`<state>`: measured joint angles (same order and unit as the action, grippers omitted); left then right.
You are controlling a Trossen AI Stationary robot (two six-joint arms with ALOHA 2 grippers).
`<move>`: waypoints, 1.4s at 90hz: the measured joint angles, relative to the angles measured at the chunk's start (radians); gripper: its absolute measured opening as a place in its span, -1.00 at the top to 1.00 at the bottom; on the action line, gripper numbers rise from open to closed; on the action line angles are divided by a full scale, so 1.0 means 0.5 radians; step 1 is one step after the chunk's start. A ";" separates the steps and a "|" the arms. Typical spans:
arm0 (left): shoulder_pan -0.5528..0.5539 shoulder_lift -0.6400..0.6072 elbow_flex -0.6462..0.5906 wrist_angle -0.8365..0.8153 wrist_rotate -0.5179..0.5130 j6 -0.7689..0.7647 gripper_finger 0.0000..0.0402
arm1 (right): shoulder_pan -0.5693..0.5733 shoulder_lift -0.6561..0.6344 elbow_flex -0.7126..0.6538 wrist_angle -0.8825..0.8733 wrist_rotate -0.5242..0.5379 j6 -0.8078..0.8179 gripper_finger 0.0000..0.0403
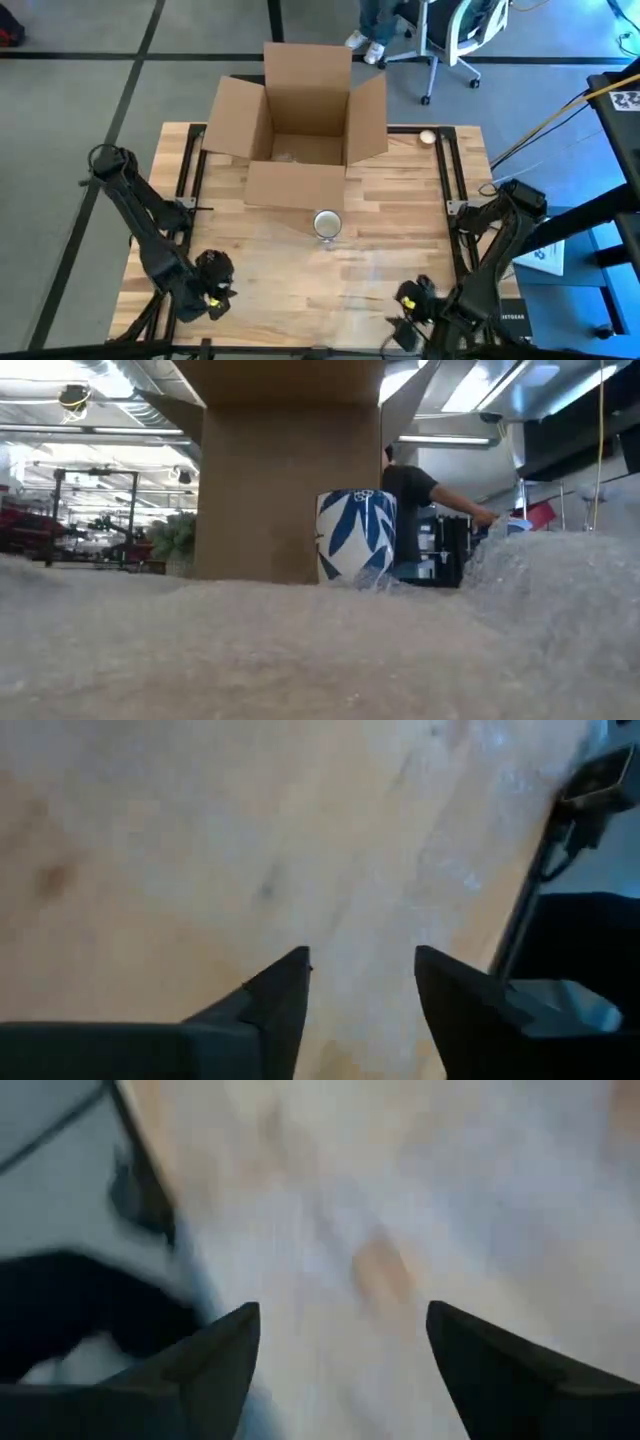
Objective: Wrap mug
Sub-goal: Wrap the white mug with transparent bubble wrap
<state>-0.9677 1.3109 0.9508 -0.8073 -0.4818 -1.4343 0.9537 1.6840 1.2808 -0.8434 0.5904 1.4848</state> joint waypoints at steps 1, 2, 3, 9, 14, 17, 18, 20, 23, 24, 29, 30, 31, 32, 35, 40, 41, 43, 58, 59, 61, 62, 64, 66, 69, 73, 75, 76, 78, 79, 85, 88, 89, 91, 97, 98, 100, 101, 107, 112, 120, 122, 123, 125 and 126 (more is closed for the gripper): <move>-0.001 -0.013 0.000 -0.012 -0.030 0.010 0.16 | -0.021 0.000 0.000 -0.003 0.025 -0.033 -0.35; -0.002 -0.026 0.001 -0.021 -0.062 0.014 0.16 | -0.043 0.000 0.000 -0.004 0.046 -0.060 -0.35; -0.003 -0.037 0.001 -0.029 -0.094 0.022 0.15 | -0.066 0.000 0.000 -0.005 0.064 -0.082 -0.35; 0.003 -0.085 0.001 -0.043 -0.293 0.103 0.15 | -0.236 0.000 0.000 0.009 0.101 -0.253 -0.33; 0.018 -0.095 0.001 -0.022 -0.425 0.224 0.15 | -0.388 0.001 -0.001 0.028 0.108 -0.389 -0.32; 0.039 -0.095 0.001 -0.010 -0.479 0.299 0.15 | -0.482 0.003 -0.001 0.050 0.127 -0.485 -0.31; 0.047 -0.095 0.001 -0.010 -0.493 0.322 0.15 | -0.508 0.003 -0.001 0.059 0.139 -0.522 -0.30; 0.064 -0.095 0.001 -0.012 -0.514 0.360 0.15 | -0.561 0.004 -0.001 0.077 0.167 -0.589 -0.29; 0.087 -0.093 0.001 -0.008 -0.528 0.405 0.15 | -0.635 0.004 -0.001 0.089 0.222 -0.671 -0.28; 0.096 -0.090 0.001 -0.006 -0.530 0.422 0.15 | -0.660 0.004 -0.001 0.089 0.241 -0.684 -0.27; 0.144 -0.069 0.001 0.000 -0.534 0.480 0.15 | -0.788 0.004 -0.001 0.072 0.293 -0.719 -0.25; 0.153 -0.064 0.001 0.003 -0.535 0.490 0.15 | -0.816 0.004 -0.001 0.070 0.293 -0.721 -0.24; 0.163 -0.059 0.001 0.009 -0.535 0.497 0.15 | -0.843 0.004 -0.001 0.069 0.290 -0.721 -0.24; 0.171 -0.055 0.001 0.013 -0.535 0.513 0.15 | -0.869 0.004 -0.001 0.069 0.284 -0.723 -0.23; 0.194 -0.042 0.000 0.028 -0.537 0.539 0.15 | -0.950 0.004 -0.001 0.070 0.254 -0.733 -0.21; 0.230 -0.017 0.001 0.046 -0.541 0.589 0.15 | -1.070 0.004 -0.001 0.081 0.209 -0.755 -0.18; 0.237 -0.010 0.001 0.051 -0.542 0.598 0.15 | -1.092 0.004 -0.001 0.085 0.202 -0.765 -0.18; 0.249 0.004 0.001 0.062 -0.543 0.626 0.15 | -1.136 0.004 -0.001 0.093 0.179 -0.782 -0.17; 0.335 0.105 0.000 0.126 -0.541 0.704 0.15 | -1.405 0.006 -0.002 0.175 -0.256 -0.936 -0.10; 0.338 0.114 0.001 0.133 -0.541 0.707 0.15 | -1.419 0.009 -0.002 0.176 -0.287 -0.942 -0.10; 0.348 0.132 0.001 0.143 -0.541 0.715 0.15 | -1.447 0.023 -0.002 0.182 -0.336 -0.950 -0.09; 0.350 0.142 0.001 0.147 -0.541 0.720 0.15 | -1.461 0.030 -0.001 0.186 -0.354 -0.953 -0.09; 0.359 0.160 0.000 0.154 -0.540 0.730 0.15 | -1.489 0.045 -0.001 0.191 -0.383 -0.961 -0.08; 0.364 0.177 0.000 0.167 -0.540 0.737 0.15 | -1.514 0.056 -0.001 0.189 -0.407 -0.973 -0.07; 0.371 0.205 0.000 0.203 -0.540 0.749 0.15 | -1.545 0.080 -0.003 0.173 -0.439 -0.991 -0.06; 0.382 0.248 0.001 0.255 -0.541 0.770 0.15 | -1.584 0.115 -0.004 0.179 -0.485 -1.000 -0.04; 0.386 0.270 0.002 0.274 -0.541 0.784 0.15 | -1.600 0.128 -0.004 0.194 -0.513 -1.008 -0.03; 0.386 0.283 0.002 0.285 -0.541 0.790 0.15 | -1.607 0.135 -0.004 0.200 -0.530 -1.015 -0.03; 0.392 0.307 0.002 0.306 -0.540 0.798 0.15 | -1.616 0.147 -0.004 0.207 -0.557 -1.030 -0.01; 0.394 0.320 0.002 0.317 -0.539 0.805 0.15 | -1.621 0.155 -0.004 0.211 -0.567 -1.038 -0.01; 0.409 0.399 0.002 0.388 -0.538 0.848 0.15 | -1.625 0.205 -0.002 0.241 -0.592 -1.060 0.06; 0.415 0.441 0.002 0.413 -0.541 0.865 0.15 | -1.625 0.218 -0.002 0.244 -0.594 -1.075 0.12; 0.418 0.455 0.002 0.420 -0.541 0.871 0.15 | -1.625 0.223 -0.002 0.241 -0.594 -1.081 0.14; 0.426 0.488 0.002 0.432 -0.541 0.884 0.15 | -1.624 0.234 -0.002 0.236 -0.597 -1.090 0.19; 0.451 0.586 0.002 0.454 -0.541 0.887 0.15 | -1.624 0.241 -0.002 0.244 -0.626 -1.099 0.39; 0.455 0.603 0.002 0.454 -0.541 0.885 0.15 | -1.624 0.241 -0.002 0.243 -0.630 -1.102 0.42; 0.466 0.636 0.002 0.452 -0.543 0.883 0.15 | -1.623 0.241 -0.002 0.238 -0.638 -1.111 0.50; 0.471 0.654 0.002 0.450 -0.545 0.882 0.15 | -1.622 0.241 -0.002 0.236 -0.641 -1.118 0.55; 0.506 0.758 0.002 0.450 -0.547 0.853 0.15 | -1.622 0.241 -0.002 0.234 -0.639 -1.161 0.83; 0.534 0.839 0.001 0.447 -0.542 0.832 0.15 | -1.618 0.229 -0.002 0.221 -0.639 -1.200 0.92; 0.574 0.931 0.001 0.436 -0.512 0.794 0.15 | -1.593 0.179 -0.005 0.214 -0.638 -1.214 0.89; 0.581 0.951 0.001 0.425 -0.505 0.784 0.15 | -1.590 0.158 -0.005 0.213 -0.643 -1.216 0.89; 0.584 0.959 0.001 0.418 -0.499 0.779 0.15 | -1.588 0.147 -0.004 0.212 -0.647 -1.219 0.89; 0.593 0.976 0.000 0.406 -0.484 0.769 0.15 | -1.577 0.128 -0.001 0.207 -0.657 -1.230 0.89; 0.596 0.982 0.000 0.398 -0.475 0.761 0.15 | -1.569 0.118 0.003 0.204 -0.660 -1.239 0.89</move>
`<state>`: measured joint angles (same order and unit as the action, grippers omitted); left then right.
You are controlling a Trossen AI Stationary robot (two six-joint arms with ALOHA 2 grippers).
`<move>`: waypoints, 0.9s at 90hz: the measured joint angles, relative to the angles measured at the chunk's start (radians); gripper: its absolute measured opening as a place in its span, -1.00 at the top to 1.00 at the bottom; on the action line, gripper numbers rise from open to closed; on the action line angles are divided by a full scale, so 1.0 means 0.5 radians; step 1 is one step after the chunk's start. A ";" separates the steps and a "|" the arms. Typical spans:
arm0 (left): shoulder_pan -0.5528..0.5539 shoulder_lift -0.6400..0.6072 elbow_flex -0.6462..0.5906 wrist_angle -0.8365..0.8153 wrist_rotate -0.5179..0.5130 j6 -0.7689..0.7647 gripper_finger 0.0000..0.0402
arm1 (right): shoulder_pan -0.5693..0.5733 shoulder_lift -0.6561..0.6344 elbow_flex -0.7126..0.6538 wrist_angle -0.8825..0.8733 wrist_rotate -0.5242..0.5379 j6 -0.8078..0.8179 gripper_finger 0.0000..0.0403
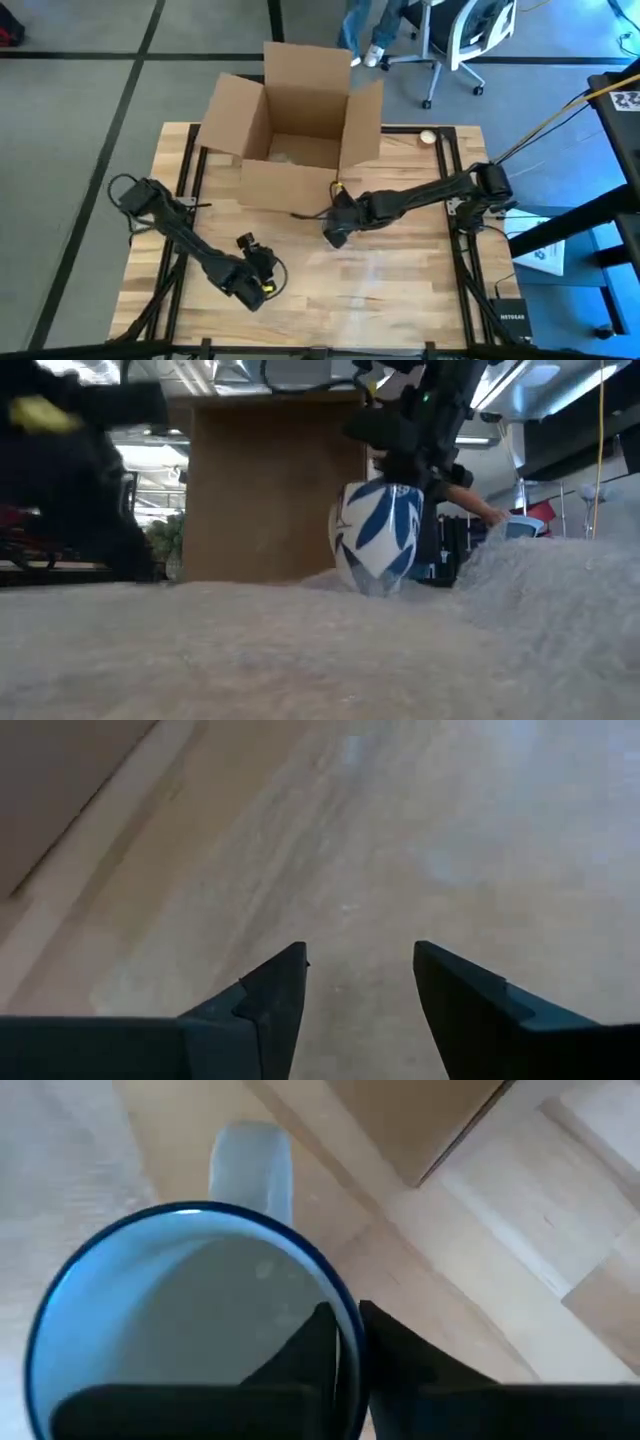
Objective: Wrap mug
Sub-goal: Wrap the white mug with transparent bubble wrap
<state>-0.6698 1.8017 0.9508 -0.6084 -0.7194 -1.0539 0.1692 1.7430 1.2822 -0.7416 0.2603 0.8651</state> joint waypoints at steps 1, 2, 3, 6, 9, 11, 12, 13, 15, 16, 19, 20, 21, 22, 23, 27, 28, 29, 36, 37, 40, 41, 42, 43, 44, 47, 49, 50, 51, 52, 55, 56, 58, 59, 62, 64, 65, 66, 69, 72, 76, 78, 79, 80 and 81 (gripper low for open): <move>0.003 0.006 0.000 -0.008 0.009 -0.009 0.15 | 0.008 -0.012 0.005 -0.003 0.000 -0.012 0.90; 0.007 0.012 0.000 -0.017 0.016 -0.018 0.15 | 0.016 -0.024 0.010 -0.003 -0.004 -0.021 0.91; 0.010 0.016 0.000 -0.026 0.023 -0.025 0.15 | 0.025 -0.034 0.014 -0.002 -0.009 -0.030 0.92; 0.016 0.026 0.000 -0.061 0.041 -0.052 0.15 | 0.056 -0.060 0.029 0.008 -0.027 -0.056 0.94; 0.022 0.029 0.000 -0.106 0.044 -0.088 0.15 | 0.092 -0.079 0.051 0.025 -0.054 -0.079 0.96; 0.024 0.029 0.000 -0.140 0.047 -0.118 0.15 | 0.120 -0.091 0.067 0.036 -0.073 -0.095 0.96; 0.024 0.029 0.001 -0.157 0.049 -0.134 0.15 | 0.135 -0.094 0.074 0.040 -0.084 -0.099 0.96; 0.025 0.029 0.001 -0.174 0.049 -0.144 0.15 | 0.151 -0.095 0.082 0.043 -0.093 -0.102 0.96; 0.025 0.029 0.001 -0.213 0.045 -0.180 0.15 | 0.181 -0.097 0.099 0.046 -0.108 -0.103 0.96; 0.024 0.029 0.001 -0.232 0.043 -0.195 0.15 | 0.196 -0.097 0.106 0.049 -0.117 -0.104 0.96; 0.024 0.027 0.000 -0.279 0.035 -0.244 0.15 | 0.238 -0.097 0.120 0.058 -0.142 -0.108 0.95; 0.024 0.024 0.000 -0.294 0.035 -0.260 0.15 | 0.253 -0.097 0.124 0.063 -0.147 -0.108 0.94; 0.024 0.021 0.000 -0.310 0.035 -0.276 0.15 | 0.269 -0.097 0.127 0.070 -0.150 -0.108 0.94; 0.024 0.019 0.000 -0.323 0.035 -0.287 0.15 | 0.285 -0.096 0.129 0.077 -0.152 -0.108 0.94; 0.024 0.017 0.000 -0.336 0.035 -0.298 0.15 | 0.297 -0.095 0.131 0.085 -0.152 -0.108 0.94; 0.023 0.004 0.000 -0.376 0.032 -0.336 0.15 | 0.348 -0.084 0.141 0.119 -0.159 -0.101 0.94; 0.024 0.001 0.000 -0.382 0.032 -0.340 0.15 | 0.360 -0.081 0.142 0.128 -0.160 -0.097 0.94; 0.024 -0.001 0.000 -0.388 0.032 -0.344 0.15 | 0.371 -0.079 0.143 0.136 -0.156 -0.089 0.94; 0.023 -0.010 0.000 -0.383 0.035 -0.348 0.15 | 0.432 -0.051 0.145 0.147 -0.081 -0.053 0.96; 0.023 -0.012 0.000 -0.378 0.035 -0.349 0.15 | 0.437 -0.047 0.145 0.147 -0.066 -0.050 0.96; 0.023 -0.015 0.000 -0.363 0.035 -0.347 0.15 | 0.450 -0.033 0.145 0.150 -0.031 -0.040 0.96; 0.023 -0.016 0.000 -0.358 0.036 -0.345 0.15 | 0.454 -0.026 0.145 0.156 -0.025 -0.039 0.96; 0.023 -0.017 0.000 -0.354 0.036 -0.343 0.15 | 0.455 -0.018 0.144 0.164 -0.021 -0.039 0.96; 0.023 -0.017 0.000 -0.350 0.035 -0.340 0.15 | 0.459 -0.012 0.144 0.173 -0.020 -0.040 0.96; 0.023 -0.017 0.000 -0.348 0.036 -0.337 0.15 | 0.464 -0.006 0.144 0.183 -0.020 -0.041 0.96; 0.023 -0.017 0.000 -0.338 0.040 -0.324 0.15 | 0.465 0.008 0.144 0.235 -0.027 -0.061 0.96; 0.023 -0.017 0.000 -0.327 0.044 -0.318 0.15 | 0.468 0.013 0.144 0.266 -0.037 -0.070 0.96; 0.024 -0.017 0.000 -0.323 0.048 -0.314 0.15 | 0.473 0.015 0.144 0.282 -0.042 -0.072 0.96; 0.024 -0.017 0.000 -0.320 0.051 -0.310 0.15 | 0.475 0.019 0.144 0.296 -0.043 -0.073 0.96; 0.024 -0.017 0.000 -0.318 0.054 -0.308 0.15 | 0.476 0.022 0.144 0.310 -0.044 -0.074 0.96; 0.023 -0.017 0.000 -0.316 0.057 -0.307 0.15 | 0.477 0.030 0.144 0.350 -0.042 -0.080 0.96; 0.023 -0.017 0.000 -0.317 0.058 -0.306 0.15 | 0.477 0.035 0.144 0.365 -0.043 -0.083 0.96; 0.023 -0.018 0.000 -0.320 0.060 -0.305 0.15 | 0.478 0.046 0.146 0.393 -0.049 -0.091 0.96; 0.023 -0.018 0.000 -0.321 0.063 -0.304 0.15 | 0.478 0.051 0.146 0.408 -0.054 -0.096 0.96; 0.023 -0.019 0.004 -0.327 0.078 -0.303 0.15 | 0.477 0.074 0.147 0.446 -0.086 -0.099 0.96; 0.023 -0.019 0.010 -0.332 0.091 -0.302 0.15 | 0.473 0.091 0.147 0.458 -0.113 -0.100 0.96; 0.023 -0.019 0.013 -0.335 0.098 -0.300 0.15 | 0.473 0.099 0.147 0.460 -0.128 -0.100 0.96; 0.023 -0.021 0.016 -0.338 0.108 -0.298 0.15 | 0.473 0.107 0.147 0.460 -0.142 -0.101 0.96; 0.023 -0.028 0.025 -0.345 0.139 -0.280 0.15 | 0.473 0.127 0.145 0.446 -0.156 -0.101 0.96; 0.023 -0.033 0.043 -0.348 0.172 -0.256 0.15 | 0.474 0.147 0.143 0.427 -0.156 -0.101 0.96; 0.020 -0.045 0.067 -0.344 0.199 -0.225 0.15 | 0.474 0.167 0.144 0.428 -0.160 -0.097 0.96; 0.018 -0.053 0.080 -0.346 0.215 -0.210 0.15 | 0.475 0.176 0.144 0.435 -0.164 -0.088 0.96; 0.017 -0.057 0.085 -0.345 0.218 -0.203 0.15 | 0.475 0.181 0.144 0.438 -0.168 -0.083 0.96; 0.017 -0.061 0.090 -0.345 0.221 -0.193 0.15 | 0.475 0.187 0.144 0.440 -0.173 -0.078 0.96; 0.016 -0.066 0.096 -0.347 0.223 -0.186 0.15 | 0.475 0.192 0.144 0.442 -0.175 -0.074 0.96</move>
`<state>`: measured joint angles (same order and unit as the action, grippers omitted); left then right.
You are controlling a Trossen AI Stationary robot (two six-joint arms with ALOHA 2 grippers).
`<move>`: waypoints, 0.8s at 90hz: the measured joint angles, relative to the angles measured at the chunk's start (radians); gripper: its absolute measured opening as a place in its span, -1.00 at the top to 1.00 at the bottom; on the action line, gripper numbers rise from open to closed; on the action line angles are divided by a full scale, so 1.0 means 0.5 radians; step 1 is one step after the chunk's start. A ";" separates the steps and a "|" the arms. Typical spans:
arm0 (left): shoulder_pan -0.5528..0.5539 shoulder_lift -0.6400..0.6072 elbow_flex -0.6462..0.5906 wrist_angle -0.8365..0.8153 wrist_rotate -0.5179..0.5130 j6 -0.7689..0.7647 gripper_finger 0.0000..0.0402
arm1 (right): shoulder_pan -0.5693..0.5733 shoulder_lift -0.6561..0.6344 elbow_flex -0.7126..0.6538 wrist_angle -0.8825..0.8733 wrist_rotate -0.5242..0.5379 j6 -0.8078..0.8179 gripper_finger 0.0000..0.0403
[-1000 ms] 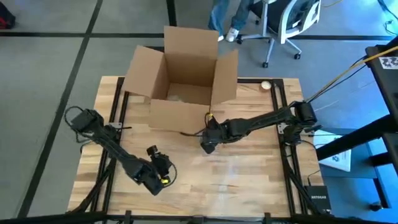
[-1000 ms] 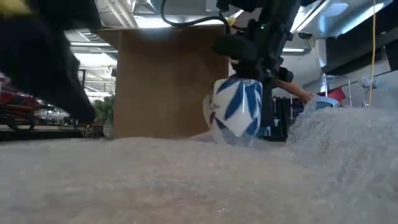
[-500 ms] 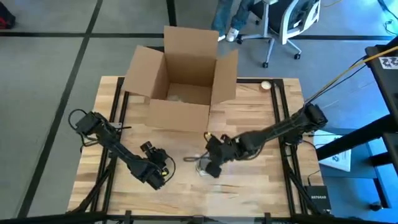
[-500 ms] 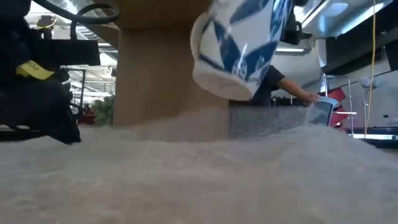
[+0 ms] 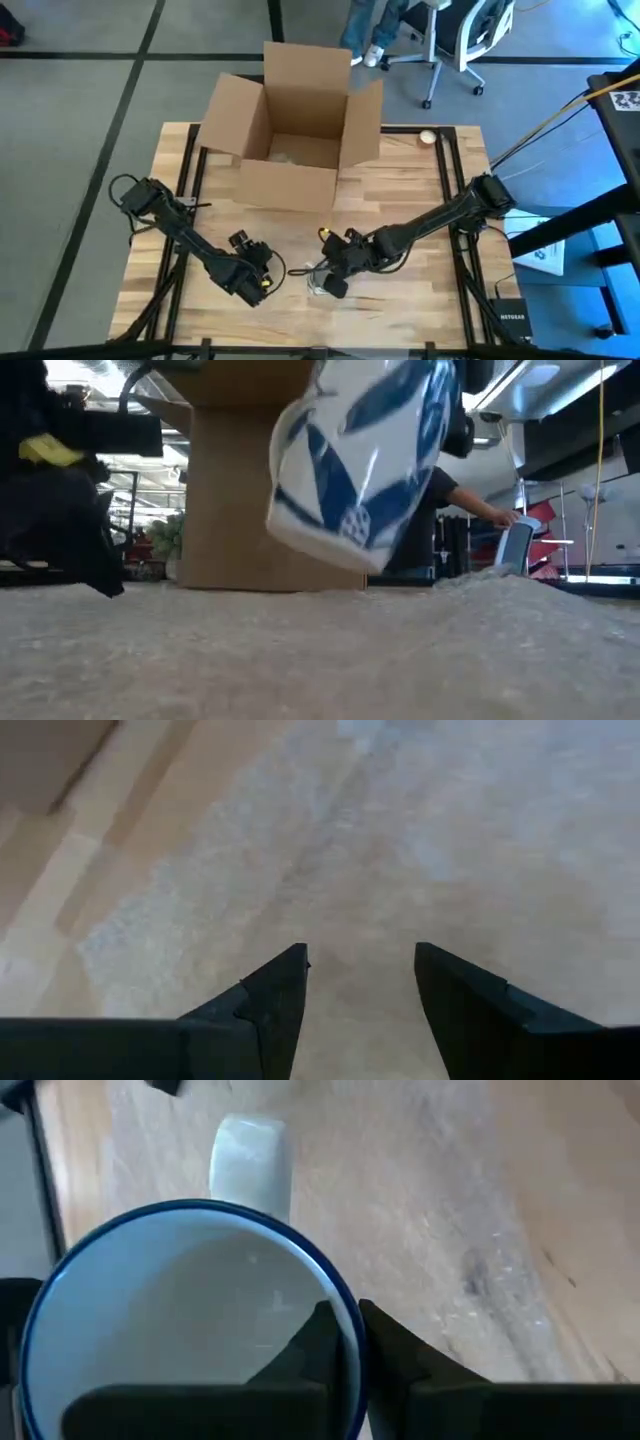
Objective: Wrap mug
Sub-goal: Wrap the white mug with transparent bubble wrap
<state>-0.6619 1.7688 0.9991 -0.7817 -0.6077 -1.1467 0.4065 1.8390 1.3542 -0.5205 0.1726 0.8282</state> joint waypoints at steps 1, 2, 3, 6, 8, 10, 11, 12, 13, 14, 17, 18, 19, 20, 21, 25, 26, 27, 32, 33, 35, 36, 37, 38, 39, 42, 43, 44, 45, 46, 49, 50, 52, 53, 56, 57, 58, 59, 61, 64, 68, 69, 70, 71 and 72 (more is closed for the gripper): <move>-0.002 -0.005 0.007 -0.003 0.002 0.003 0.15 | 0.000 0.005 0.001 0.001 -0.002 0.003 0.96; -0.005 -0.010 0.013 -0.004 0.002 0.006 0.15 | -0.001 0.011 0.001 0.003 -0.002 0.003 0.96; -0.009 -0.016 0.018 -0.003 0.003 0.010 0.15 | 0.000 0.017 0.001 0.003 -0.001 0.003 0.96; -0.017 -0.035 0.033 0.003 0.001 0.024 0.15 | 0.000 0.033 0.001 0.001 0.000 0.004 0.96; -0.022 -0.050 0.043 0.001 0.000 0.039 0.15 | -0.001 0.046 0.001 -0.001 -0.001 0.004 0.96; -0.026 -0.066 0.053 0.000 0.000 0.055 0.15 | -0.002 0.058 0.001 -0.001 -0.002 0.004 0.96; -0.028 -0.074 0.058 0.000 0.000 0.059 0.15 | -0.002 0.063 0.001 -0.001 -0.001 0.005 0.96; -0.030 -0.083 0.062 0.000 0.000 0.066 0.15 | -0.002 0.067 0.001 -0.001 -0.001 0.005 0.96; -0.033 -0.092 0.065 0.001 0.000 0.074 0.15 | -0.002 0.071 0.001 -0.001 -0.001 0.004 0.96; -0.036 -0.101 0.068 0.002 0.000 0.082 0.15 | -0.002 0.076 0.000 -0.002 -0.001 0.004 0.96; -0.044 -0.124 0.078 0.001 0.000 0.101 0.15 | -0.002 0.089 0.000 -0.004 -0.001 0.004 0.96; -0.047 -0.130 0.082 -0.001 -0.001 0.101 0.15 | -0.002 0.091 0.000 -0.003 0.000 0.005 0.96; -0.051 -0.138 0.084 -0.002 -0.001 0.101 0.15 | -0.002 0.092 0.000 -0.003 0.000 0.005 0.96; -0.055 -0.146 0.087 -0.003 -0.001 0.102 0.15 | -0.002 0.093 0.000 -0.004 0.001 0.006 0.96; -0.059 -0.154 0.087 0.000 -0.002 0.102 0.15 | -0.002 0.095 0.000 -0.006 0.001 0.006 0.96; -0.072 -0.183 0.088 -0.003 -0.002 0.103 0.15 | -0.002 0.106 0.000 -0.010 0.003 0.007 0.96; -0.076 -0.189 0.088 -0.005 -0.002 0.103 0.15 | -0.002 0.109 0.000 -0.009 0.004 0.007 0.96; -0.077 -0.197 0.089 -0.004 -0.003 0.102 0.15 | -0.002 0.111 0.000 -0.007 0.006 0.008 0.95; -0.092 -0.234 0.090 0.004 -0.009 0.095 0.15 | -0.002 0.114 0.000 0.007 0.027 0.010 0.94; -0.094 -0.241 0.090 0.003 -0.010 0.094 0.15 | -0.002 0.114 0.000 0.007 0.032 0.011 0.94; -0.099 -0.253 0.090 0.003 -0.011 0.093 0.15 | -0.002 0.114 0.000 0.008 0.045 0.013 0.93; -0.101 -0.257 0.091 0.003 -0.011 0.092 0.15 | -0.002 0.114 0.000 0.010 0.051 0.016 0.92; -0.102 -0.261 0.091 0.004 -0.012 0.092 0.15 | -0.002 0.114 0.000 0.011 0.057 0.019 0.91; -0.103 -0.266 0.091 0.005 -0.012 0.092 0.15 | -0.002 0.114 0.000 0.014 0.064 0.021 0.90; -0.105 -0.270 0.091 0.006 -0.013 0.091 0.15 | -0.002 0.114 0.000 0.017 0.073 0.025 0.89; -0.106 -0.276 0.091 0.010 -0.013 0.092 0.15 | -0.001 0.115 0.000 0.031 0.102 0.036 0.85; -0.107 -0.278 0.091 0.010 -0.013 0.093 0.15 | -0.001 0.115 0.000 0.036 0.111 0.039 0.84; -0.107 -0.280 0.091 0.011 -0.013 0.093 0.15 | -0.001 0.115 0.000 0.043 0.119 0.041 0.82; -0.107 -0.281 0.091 0.011 -0.013 0.093 0.15 | -0.001 0.115 0.001 0.049 0.126 0.042 0.80; -0.107 -0.282 0.091 0.011 -0.013 0.093 0.15 | -0.001 0.115 0.001 0.055 0.129 0.043 0.79; -0.105 -0.288 0.091 0.011 -0.012 0.093 0.15 | -0.002 0.115 0.004 0.071 0.126 0.044 0.73; -0.105 -0.289 0.091 0.011 -0.011 0.093 0.15 | -0.002 0.115 0.004 0.076 0.123 0.044 0.71; -0.106 -0.290 0.091 0.012 -0.011 0.093 0.15 | -0.002 0.114 0.004 0.083 0.118 0.045 0.67; -0.106 -0.290 0.091 0.013 -0.011 0.093 0.15 | -0.002 0.114 0.004 0.084 0.113 0.044 0.64; -0.106 -0.290 0.091 0.013 -0.009 0.090 0.15 | -0.003 0.114 0.004 0.081 0.100 0.035 0.57; -0.106 -0.290 0.091 0.013 -0.007 0.088 0.15 | -0.003 0.114 0.004 0.080 0.096 0.031 0.54; -0.106 -0.290 0.091 0.013 -0.006 0.087 0.15 | -0.003 0.114 0.004 0.080 0.093 0.027 0.52; -0.106 -0.290 0.091 0.013 -0.006 0.087 0.15 | -0.004 0.114 0.004 0.079 0.089 0.023 0.50; -0.107 -0.290 0.091 0.013 -0.006 0.087 0.15 | -0.004 0.114 0.004 0.078 0.086 0.018 0.44; -0.107 -0.290 0.091 0.014 -0.004 0.087 0.15 | -0.003 0.113 0.004 0.075 0.077 0.013 0.37; -0.107 -0.290 0.091 0.014 -0.004 0.087 0.15 | -0.003 0.095 0.003 0.058 0.054 0.005 0.27; -0.107 -0.290 0.091 0.014 -0.004 0.088 0.15 | -0.003 0.090 0.003 0.053 0.047 0.002 0.25; -0.107 -0.290 0.091 0.014 -0.004 0.089 0.15 | -0.003 0.083 0.003 0.046 0.042 0.000 0.22; -0.107 -0.290 0.091 0.014 -0.004 0.090 0.15 | -0.003 0.075 0.003 0.043 0.035 -0.002 0.20; -0.107 -0.290 0.091 0.013 -0.004 0.092 0.15 | -0.003 0.067 0.003 0.040 0.031 -0.004 0.18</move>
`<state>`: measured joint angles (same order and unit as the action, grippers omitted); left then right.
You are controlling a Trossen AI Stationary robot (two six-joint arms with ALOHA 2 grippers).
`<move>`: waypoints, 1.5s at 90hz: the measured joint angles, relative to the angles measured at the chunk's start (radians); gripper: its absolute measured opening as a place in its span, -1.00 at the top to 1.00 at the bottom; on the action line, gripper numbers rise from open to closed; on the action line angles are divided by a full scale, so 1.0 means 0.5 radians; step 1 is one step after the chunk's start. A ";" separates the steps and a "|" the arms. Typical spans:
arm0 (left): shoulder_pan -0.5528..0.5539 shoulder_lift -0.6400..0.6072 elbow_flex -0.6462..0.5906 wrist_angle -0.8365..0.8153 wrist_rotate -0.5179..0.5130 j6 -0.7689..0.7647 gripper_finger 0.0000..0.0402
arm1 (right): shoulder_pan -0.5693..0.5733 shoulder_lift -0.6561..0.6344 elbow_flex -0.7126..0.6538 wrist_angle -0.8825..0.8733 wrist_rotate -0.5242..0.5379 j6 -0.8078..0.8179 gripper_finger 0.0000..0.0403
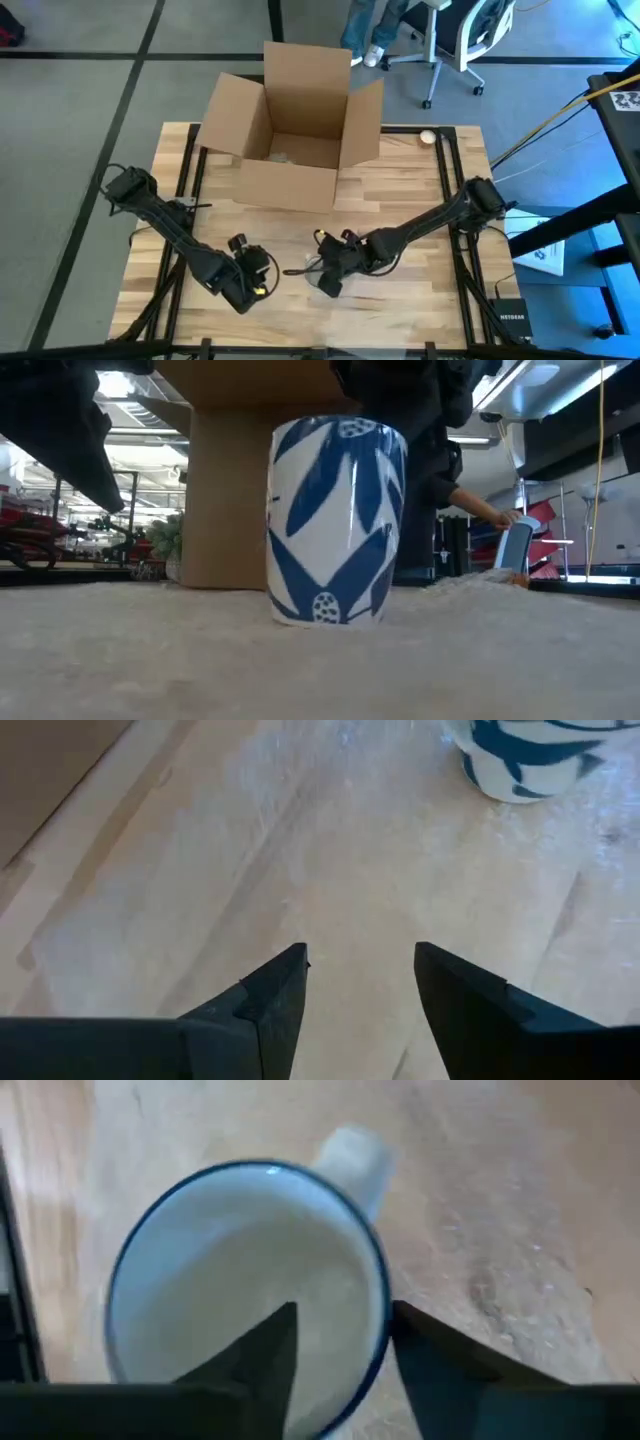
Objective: Wrap mug
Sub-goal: Wrap the white mug with transparent bubble wrap
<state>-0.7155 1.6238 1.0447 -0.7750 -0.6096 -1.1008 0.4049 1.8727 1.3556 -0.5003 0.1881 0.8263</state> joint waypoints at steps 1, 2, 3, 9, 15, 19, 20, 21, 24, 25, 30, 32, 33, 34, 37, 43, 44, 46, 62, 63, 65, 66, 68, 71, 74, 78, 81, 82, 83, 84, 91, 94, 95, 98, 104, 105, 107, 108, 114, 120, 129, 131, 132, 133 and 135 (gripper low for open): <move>0.000 0.000 0.000 0.000 0.000 0.002 0.15 | 0.000 -0.008 0.000 -0.002 -0.002 -0.001 0.16; 0.000 0.000 0.000 0.000 0.000 0.005 0.15 | 0.000 -0.018 0.000 -0.003 -0.005 -0.003 0.14; 0.000 0.000 0.000 0.000 0.000 0.009 0.15 | 0.000 -0.028 0.000 -0.005 -0.009 -0.004 0.12; 0.000 0.000 0.000 -0.001 0.004 0.018 0.15 | 0.001 -0.098 0.000 -0.046 -0.036 -0.021 0.01; 0.000 0.000 0.000 -0.001 0.007 0.019 0.15 | 0.007 -0.172 0.000 -0.116 -0.061 -0.026 -0.06; 0.000 0.000 0.000 -0.001 0.007 0.020 0.15 | 0.025 -0.223 -0.001 -0.172 -0.085 -0.025 -0.10; 0.000 0.000 0.000 -0.001 0.007 0.020 0.15 | 0.030 -0.237 -0.001 -0.185 -0.088 -0.025 -0.11; 0.000 0.000 0.000 -0.001 0.007 0.021 0.15 | 0.037 -0.249 0.000 -0.199 -0.096 -0.025 -0.12; 0.000 0.000 0.000 -0.002 0.007 0.021 0.15 | 0.061 -0.285 0.000 -0.243 -0.118 -0.025 -0.13; 0.000 0.000 0.000 -0.002 0.007 0.022 0.15 | 0.070 -0.297 0.000 -0.259 -0.129 -0.025 -0.14; 0.000 0.000 0.000 -0.001 0.013 0.024 0.15 | 0.136 -0.342 0.001 -0.351 -0.191 -0.024 -0.16; 0.000 0.000 0.000 -0.002 0.014 0.026 0.15 | 0.169 -0.351 0.001 -0.388 -0.213 -0.015 -0.16; 0.000 0.000 0.000 -0.002 0.015 0.027 0.15 | 0.189 -0.354 0.001 -0.409 -0.224 -0.006 -0.16; 0.000 0.000 0.000 -0.002 0.015 0.028 0.15 | 0.208 -0.355 0.001 -0.428 -0.234 0.004 -0.16; -0.002 0.000 0.000 -0.001 0.021 0.035 0.15 | 0.268 -0.356 0.001 -0.489 -0.260 0.026 -0.16; -0.010 0.000 0.000 -0.002 0.029 0.035 0.15 | 0.403 -0.332 0.000 -0.611 -0.307 0.096 -0.16; -0.010 0.000 0.000 -0.002 0.029 0.035 0.15 | 0.426 -0.325 0.000 -0.627 -0.311 0.114 -0.16; -0.010 0.000 0.000 -0.001 0.029 0.037 0.15 | 0.477 -0.309 0.000 -0.655 -0.321 0.145 -0.16; -0.010 0.000 0.000 0.000 0.030 0.060 0.15 | 0.857 -0.131 -0.002 -0.790 -0.328 0.406 -0.15; -0.010 0.000 0.000 0.000 0.030 0.060 0.15 | 0.876 -0.120 -0.002 -0.789 -0.328 0.424 -0.15; -0.010 0.000 0.000 0.000 0.030 0.060 0.15 | 0.911 -0.095 -0.002 -0.785 -0.330 0.447 -0.15; -0.010 0.000 0.000 -0.001 0.030 0.060 0.15 | 0.929 -0.083 -0.002 -0.782 -0.331 0.459 -0.15; -0.010 0.000 0.000 0.000 0.030 0.060 0.15 | 0.959 -0.056 -0.002 -0.772 -0.331 0.479 -0.15; -0.010 0.000 0.000 0.000 0.030 0.060 0.15 | 0.996 -0.013 -0.002 -0.756 -0.328 0.490 -0.15; -0.010 0.000 0.000 0.001 0.030 0.060 0.15 | 1.026 0.030 -0.002 -0.744 -0.328 0.493 -0.15; -0.010 0.000 0.000 0.000 0.029 0.059 0.15 | 1.064 0.086 -0.002 -0.733 -0.325 0.490 -0.15; -0.010 0.000 0.000 0.001 0.029 0.058 0.15 | 1.083 0.130 -0.002 -0.727 -0.325 0.487 -0.15; -0.010 0.000 0.000 0.002 0.029 0.058 0.15 | 1.087 0.144 -0.002 -0.725 -0.325 0.487 -0.15; -0.010 0.000 0.000 0.002 0.029 0.058 0.15 | 1.091 0.158 -0.002 -0.723 -0.325 0.487 -0.15; -0.010 0.000 0.000 0.002 0.029 0.058 0.15 | 1.091 0.171 -0.002 -0.722 -0.325 0.487 -0.15; -0.010 0.000 0.000 0.002 0.031 0.055 0.15 | 1.093 0.257 -0.003 -0.720 -0.338 0.486 -0.15; -0.010 0.000 0.000 0.002 0.037 0.055 0.15 | 1.086 0.286 -0.003 -0.719 -0.365 0.488 -0.14; -0.010 0.000 0.000 0.002 0.038 0.055 0.15 | 1.081 0.290 0.000 -0.718 -0.370 0.488 -0.13; -0.010 0.000 0.000 0.002 0.041 0.055 0.15 | 1.065 0.301 0.003 -0.705 -0.379 0.490 -0.10; -0.010 0.000 0.000 0.003 0.045 0.053 0.15 | 1.039 0.318 0.007 -0.694 -0.404 0.489 0.04; -0.010 0.000 0.000 0.004 0.045 0.053 0.15 | 1.035 0.319 0.008 -0.692 -0.405 0.488 0.08; -0.010 0.000 0.000 0.004 0.045 0.050 0.15 | 1.026 0.320 0.007 -0.685 -0.404 0.485 0.15; -0.010 0.000 0.000 0.004 0.046 0.048 0.15 | 1.022 0.320 0.007 -0.681 -0.402 0.483 0.19; -0.010 0.000 0.000 0.006 0.046 0.047 0.15 | 0.999 0.316 0.008 -0.669 -0.376 0.464 0.48; -0.010 0.000 0.000 0.018 0.046 0.047 0.15 | 0.981 0.312 0.016 -0.679 -0.301 0.438 0.81; -0.008 0.000 0.000 0.035 0.045 0.053 0.15 | 0.966 0.296 0.054 -0.729 -0.068 0.432 0.92; -0.008 0.000 0.000 0.040 0.045 0.057 0.15 | 0.965 0.286 0.071 -0.746 -0.020 0.432 0.91; -0.008 0.000 0.000 0.043 0.045 0.060 0.15 | 0.965 0.280 0.081 -0.755 0.006 0.432 0.91; -0.008 0.000 0.000 0.046 0.045 0.067 0.15 | 0.964 0.273 0.093 -0.765 0.031 0.433 0.91; -0.008 0.000 0.000 0.051 0.045 0.071 0.15 | 0.961 0.256 0.115 -0.787 0.079 0.427 0.91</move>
<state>-0.7193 1.6238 1.0447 -0.7493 -0.5869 -1.0652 0.8855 2.0008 1.4133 -0.8940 0.2277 1.0400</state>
